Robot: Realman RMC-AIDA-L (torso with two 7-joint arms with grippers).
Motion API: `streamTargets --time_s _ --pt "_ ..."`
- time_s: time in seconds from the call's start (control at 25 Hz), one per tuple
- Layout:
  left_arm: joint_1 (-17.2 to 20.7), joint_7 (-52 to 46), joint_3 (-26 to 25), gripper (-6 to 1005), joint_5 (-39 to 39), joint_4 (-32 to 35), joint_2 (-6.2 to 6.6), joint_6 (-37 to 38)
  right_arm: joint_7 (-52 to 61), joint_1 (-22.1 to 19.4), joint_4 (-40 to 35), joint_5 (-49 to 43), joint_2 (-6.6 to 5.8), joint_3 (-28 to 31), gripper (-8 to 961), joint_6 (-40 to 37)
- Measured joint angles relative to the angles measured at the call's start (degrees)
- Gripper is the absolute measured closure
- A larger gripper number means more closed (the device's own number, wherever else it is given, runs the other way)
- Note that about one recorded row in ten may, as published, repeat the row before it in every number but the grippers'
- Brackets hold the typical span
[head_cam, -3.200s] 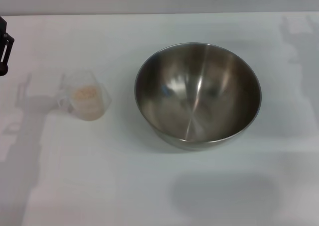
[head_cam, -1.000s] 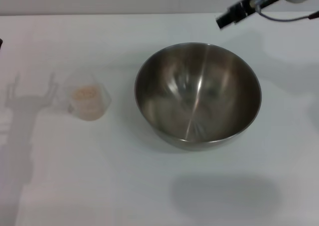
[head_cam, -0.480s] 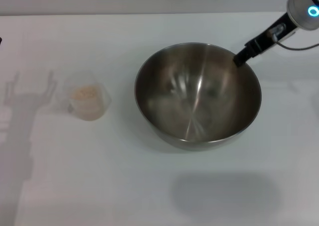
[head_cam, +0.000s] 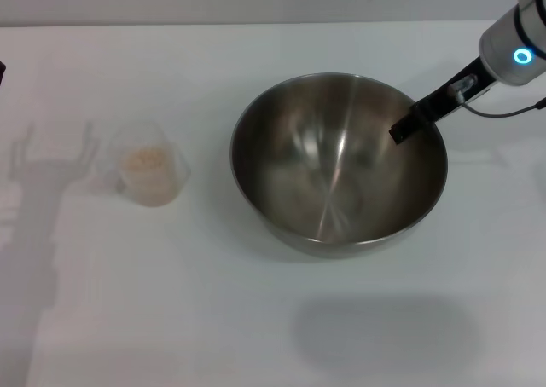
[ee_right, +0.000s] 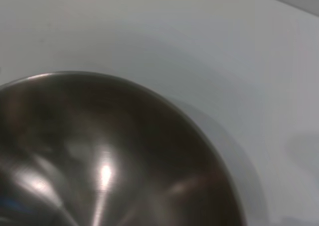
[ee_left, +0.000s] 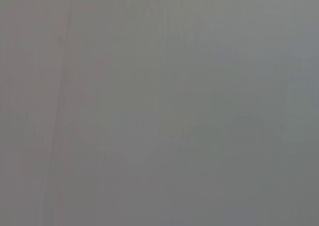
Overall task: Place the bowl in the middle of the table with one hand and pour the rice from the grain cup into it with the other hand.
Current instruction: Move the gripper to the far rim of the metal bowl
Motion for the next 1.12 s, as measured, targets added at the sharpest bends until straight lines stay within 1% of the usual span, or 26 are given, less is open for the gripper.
streamTargets --time_s 0.12,0.48,0.68,0.88,1.12 --pt "0.00 0.00 0.00 159 0.00 -0.14 0.00 0.00 -0.56 0.00 1.16 0.60 0.04 0.02 289 -1.30" --pt "0.10 0.00 0.00 159 0.00 -0.23 0.06 0.42 -2.06 -0.19 2.51 2.47 0.06 0.08 475 -2.51" --pt "0.06 0.03 0.00 159 0.00 -0.07 0.09 0.49 -2.75 -0.30 2.58 2.88 0.05 0.08 713 -2.70" --pt "0.03 0.03 -0.25 159 -0.01 0.08 0.19 0.56 -2.75 -0.33 2.20 2.90 0.05 0.07 928 -2.77" --pt "0.05 0.01 -0.60 158 0.00 0.08 0.18 0.60 -2.83 -0.41 0.21 2.95 0.04 1.19 942 -2.58"
